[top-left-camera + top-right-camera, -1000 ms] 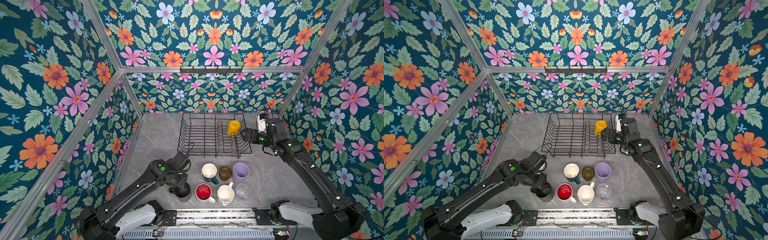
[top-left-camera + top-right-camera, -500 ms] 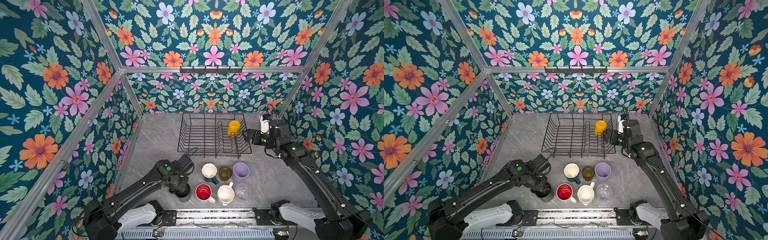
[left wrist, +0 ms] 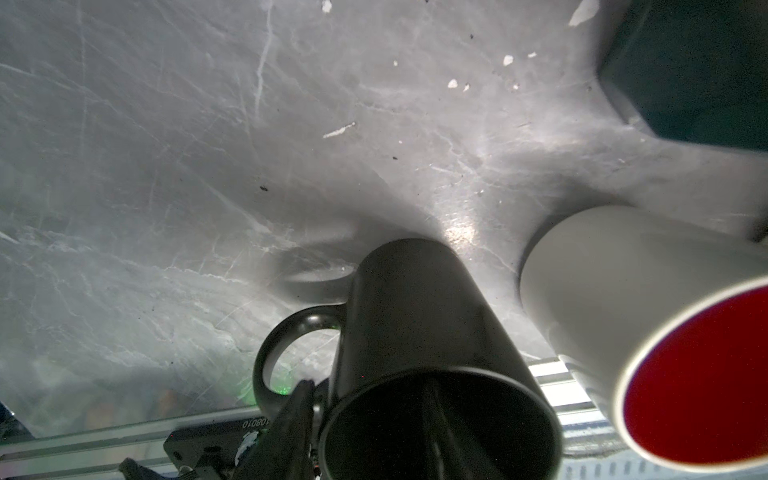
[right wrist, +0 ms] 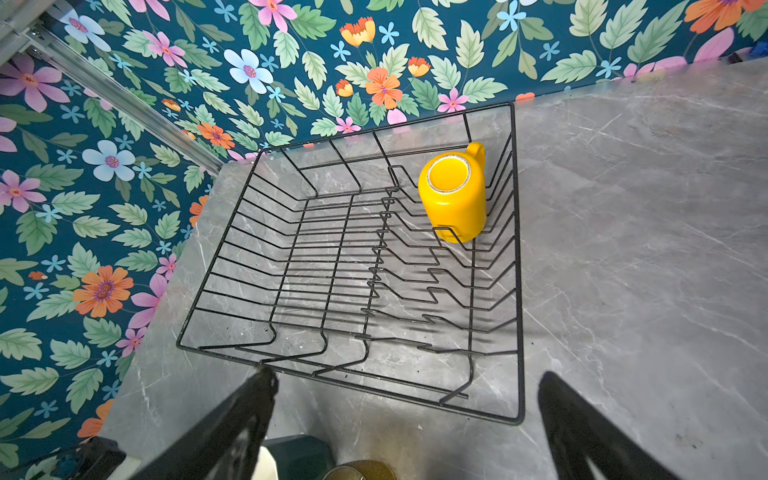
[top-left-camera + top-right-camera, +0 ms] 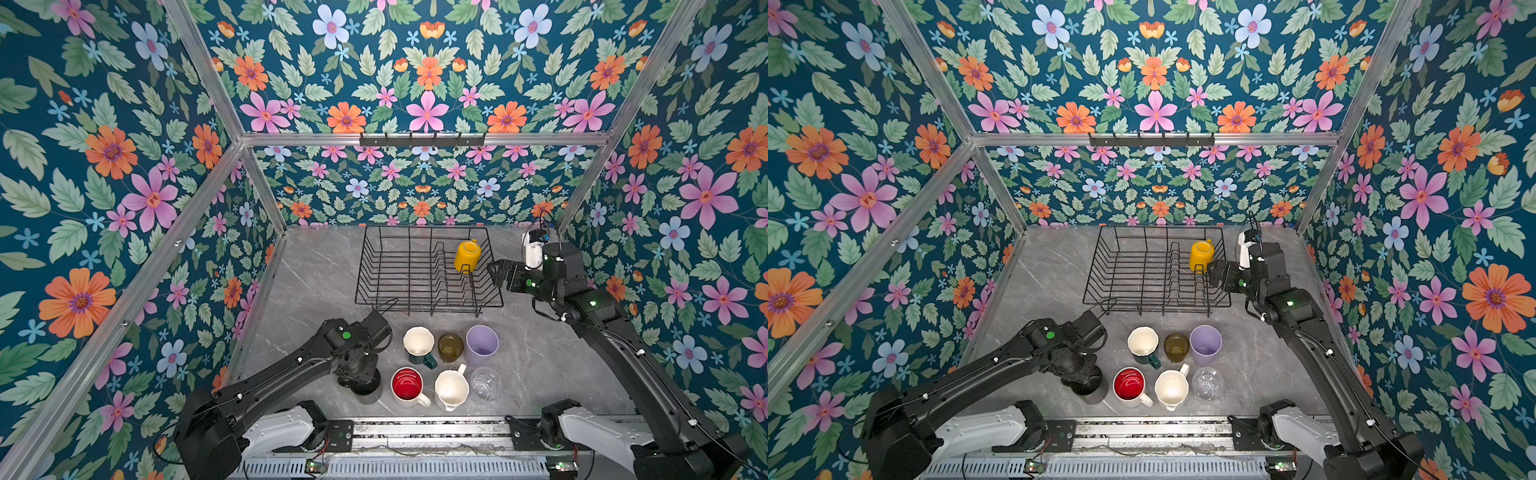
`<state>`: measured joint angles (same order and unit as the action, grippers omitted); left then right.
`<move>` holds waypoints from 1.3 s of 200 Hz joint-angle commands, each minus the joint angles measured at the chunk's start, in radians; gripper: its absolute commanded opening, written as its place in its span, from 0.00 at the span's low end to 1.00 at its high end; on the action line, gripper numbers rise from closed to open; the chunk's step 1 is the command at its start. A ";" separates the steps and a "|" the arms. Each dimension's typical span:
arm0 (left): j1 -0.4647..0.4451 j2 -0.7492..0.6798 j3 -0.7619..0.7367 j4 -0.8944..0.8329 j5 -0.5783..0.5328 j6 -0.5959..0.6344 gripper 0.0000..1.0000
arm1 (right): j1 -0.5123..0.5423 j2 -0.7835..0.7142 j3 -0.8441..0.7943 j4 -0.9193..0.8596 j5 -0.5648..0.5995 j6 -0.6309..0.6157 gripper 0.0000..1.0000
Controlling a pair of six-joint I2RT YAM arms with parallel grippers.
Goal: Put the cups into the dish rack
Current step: 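Lift the black mug off the table with the left gripper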
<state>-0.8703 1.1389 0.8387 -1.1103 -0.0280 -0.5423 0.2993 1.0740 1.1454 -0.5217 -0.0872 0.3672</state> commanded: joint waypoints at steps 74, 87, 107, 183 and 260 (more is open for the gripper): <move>0.000 0.032 -0.024 0.036 -0.022 -0.018 0.30 | 0.000 -0.006 -0.014 0.023 0.012 -0.007 0.99; 0.000 0.040 -0.025 0.041 -0.025 -0.018 0.26 | 0.000 -0.008 -0.018 0.026 0.013 -0.005 0.99; -0.001 0.051 -0.026 0.044 -0.032 -0.018 0.19 | 0.000 -0.009 -0.019 0.026 0.014 -0.005 0.99; -0.001 0.052 -0.006 0.010 -0.065 -0.023 0.00 | 0.001 -0.003 -0.026 0.043 0.005 -0.001 0.99; 0.004 -0.105 0.160 -0.077 -0.232 -0.058 0.00 | 0.000 0.015 -0.023 0.088 -0.062 0.019 0.99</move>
<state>-0.8680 1.0740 0.9413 -1.1568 -0.1669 -0.5816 0.2993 1.0843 1.1187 -0.4858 -0.1089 0.3725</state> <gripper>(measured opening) 0.088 0.986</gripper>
